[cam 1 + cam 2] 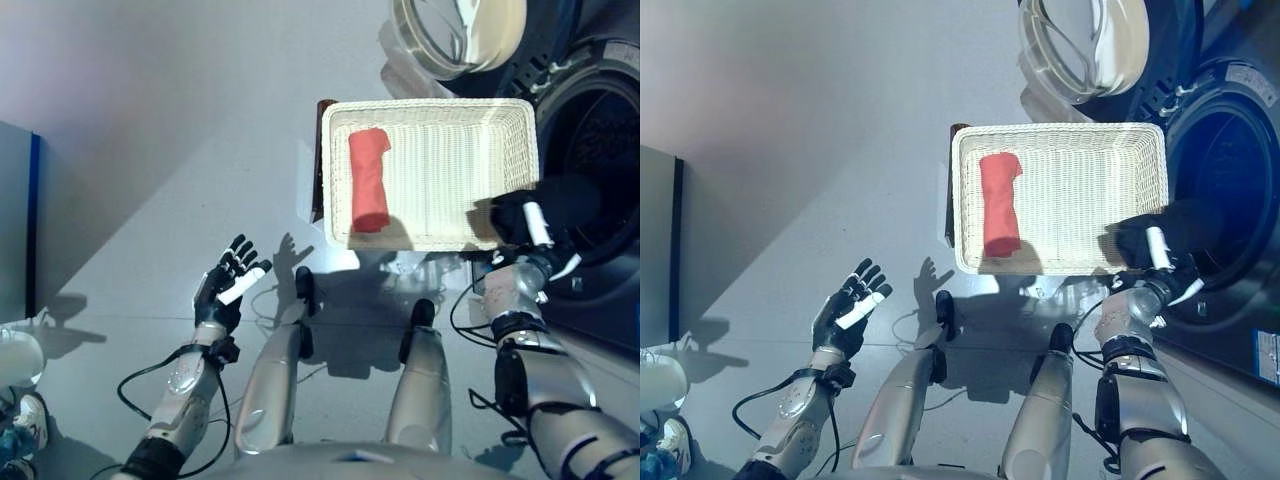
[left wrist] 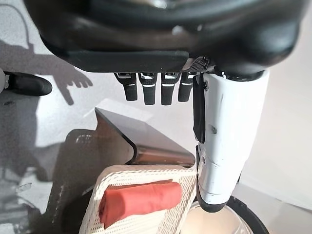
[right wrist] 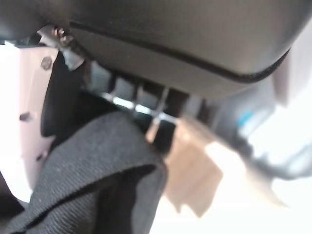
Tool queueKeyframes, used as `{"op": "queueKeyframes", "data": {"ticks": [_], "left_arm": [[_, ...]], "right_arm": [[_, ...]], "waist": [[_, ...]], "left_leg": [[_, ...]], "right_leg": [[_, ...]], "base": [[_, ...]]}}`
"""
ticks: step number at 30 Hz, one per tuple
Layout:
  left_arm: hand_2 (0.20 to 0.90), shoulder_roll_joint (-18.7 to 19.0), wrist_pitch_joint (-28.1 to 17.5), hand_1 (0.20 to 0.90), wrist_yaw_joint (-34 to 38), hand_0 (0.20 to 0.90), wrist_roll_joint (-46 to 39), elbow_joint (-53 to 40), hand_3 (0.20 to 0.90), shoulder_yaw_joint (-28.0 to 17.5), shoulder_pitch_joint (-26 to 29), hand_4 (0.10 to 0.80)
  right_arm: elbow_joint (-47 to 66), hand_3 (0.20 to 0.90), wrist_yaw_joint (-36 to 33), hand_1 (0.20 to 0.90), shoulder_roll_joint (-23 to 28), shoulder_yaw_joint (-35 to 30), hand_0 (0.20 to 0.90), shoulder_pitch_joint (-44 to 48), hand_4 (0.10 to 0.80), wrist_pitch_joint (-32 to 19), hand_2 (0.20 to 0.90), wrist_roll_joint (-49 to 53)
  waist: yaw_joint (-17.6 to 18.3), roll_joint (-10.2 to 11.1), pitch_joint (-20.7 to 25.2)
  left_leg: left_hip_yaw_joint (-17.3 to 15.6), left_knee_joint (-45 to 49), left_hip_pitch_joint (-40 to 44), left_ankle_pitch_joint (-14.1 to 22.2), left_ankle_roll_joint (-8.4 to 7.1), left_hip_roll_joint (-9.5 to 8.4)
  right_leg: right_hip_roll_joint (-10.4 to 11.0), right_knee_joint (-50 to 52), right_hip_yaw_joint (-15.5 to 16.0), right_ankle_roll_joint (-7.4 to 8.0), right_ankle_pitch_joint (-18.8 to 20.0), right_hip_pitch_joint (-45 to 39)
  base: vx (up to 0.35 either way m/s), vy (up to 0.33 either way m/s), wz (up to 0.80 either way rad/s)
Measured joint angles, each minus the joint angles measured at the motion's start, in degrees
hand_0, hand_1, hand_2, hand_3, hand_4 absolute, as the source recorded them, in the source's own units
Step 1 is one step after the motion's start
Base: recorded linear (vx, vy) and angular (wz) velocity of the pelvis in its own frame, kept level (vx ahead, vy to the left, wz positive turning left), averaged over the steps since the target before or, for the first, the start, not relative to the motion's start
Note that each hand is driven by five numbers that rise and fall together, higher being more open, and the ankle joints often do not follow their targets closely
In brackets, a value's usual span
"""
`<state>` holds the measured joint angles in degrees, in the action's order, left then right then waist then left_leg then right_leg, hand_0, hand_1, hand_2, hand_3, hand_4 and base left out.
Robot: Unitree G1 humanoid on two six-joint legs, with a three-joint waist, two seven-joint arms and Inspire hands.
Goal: Pick up the clothes and place them into the washing machine
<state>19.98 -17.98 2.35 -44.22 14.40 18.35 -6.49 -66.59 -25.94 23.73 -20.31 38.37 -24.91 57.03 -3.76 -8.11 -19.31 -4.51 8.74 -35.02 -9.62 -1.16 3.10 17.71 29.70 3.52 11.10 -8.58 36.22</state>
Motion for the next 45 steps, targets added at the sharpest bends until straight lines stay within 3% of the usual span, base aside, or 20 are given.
{"op": "queueKeyframes", "data": {"ticks": [5,11,16,20,27,33,45], "left_arm": [[0.900,0.1,0.5,0.900,-0.6,0.900,-1.5,0.0,0.900,0.6,-0.1,0.800],[0.900,1.1,1.0,0.900,-1.8,0.900,-1.5,-1.5,0.900,1.2,-0.9,0.800],[0.900,1.3,1.5,0.900,-2.1,0.900,-1.6,-1.6,0.900,1.2,-1.6,0.800],[0.900,1.6,1.4,0.900,-2.1,0.900,-1.6,-1.7,0.900,1.1,-2.4,0.800],[0.900,2.8,1.4,0.900,-1.7,0.900,-1.7,-2.4,0.900,0.3,-3.1,0.800],[0.900,3.1,1.5,0.900,-1.0,0.900,-1.8,-3.4,0.900,0.5,-3.2,0.800],[0.900,3.4,1.5,0.900,0.2,0.900,-2.8,-5.7,0.900,0.0,-3.4,0.800]], "right_arm": [[-5.8,0.200,1.7,0.200,1.0,-2.6,0.200,4.9,0.300,-1.1,0.200,10.8],[-7.5,0.200,1.0,0.200,2.8,-0.3,0.200,8.2,0.300,0.1,0.200,10.7],[-7.4,0.200,0.2,0.200,3.8,0.7,0.200,10.0,0.300,0.5,0.200,9.7],[-7.3,0.200,-0.8,0.200,4.7,0.4,0.200,11.0,0.300,0.9,0.200,9.8],[-8.3,0.200,-3.0,0.200,8.9,-0.5,0.200,14.2,0.300,1.2,0.200,10.2],[-8.8,0.200,-3.0,0.200,14.7,-0.8,0.200,19.5,0.300,0.3,0.200,12.9],[-7.6,0.200,-9.1,0.200,20.4,-6.7,0.200,22.5,0.300,-4.1,0.200,18.8]], "waist": [[-0.4,-0.1,0.1],[-2.0,-0.6,0.6],[-2.1,-0.8,0.6],[-2.2,-0.9,0.4],[-3.2,-1.0,0.0],[-3.1,-1.0,-0.1],[-1.8,-0.9,0.2]], "left_leg": [[0.2,0.5,-0.3,0.0,0.00,-0.13],[0.1,6.9,-4.9,2.9,0.16,0.06],[0.2,16.6,-11.1,6.6,0.56,0.12],[-0.1,21.1,-14.7,8.9,1.74,0.01],[-1.6,21.2,-16.6,8.9,1.90,-0.18],[-1.6,25.9,-18.9,11.0,2.99,-0.15],[-1.6,28.2,-20.1,13.2,3.56,-0.88]], "right_leg": [[0.1,0.9,0.1,-0.13,-0.1,0.2],[0.8,5.0,-1.0,-1.16,-1.6,4.1],[1.5,10.1,-2.2,-0.84,-3.1,8.0],[1.8,12.0,-3.3,-0.50,-3.5,10.4],[2.3,11.9,-4.5,-0.52,-3.3,12.7],[2.5,13.2,-4.6,1.54,-3.9,13.5],[3.2,13.6,-4.9,2.66,-4.9,13.6]], "base": [[-0.015,0.005,0.02],[-0.044,0.047,0.03],[-0.022,0.048,0.02],[-0.012,0.043,-0.02],[0.016,0.013,0.00],[-0.014,0.009,0.01],[0.017,0.008,0.03]]}}
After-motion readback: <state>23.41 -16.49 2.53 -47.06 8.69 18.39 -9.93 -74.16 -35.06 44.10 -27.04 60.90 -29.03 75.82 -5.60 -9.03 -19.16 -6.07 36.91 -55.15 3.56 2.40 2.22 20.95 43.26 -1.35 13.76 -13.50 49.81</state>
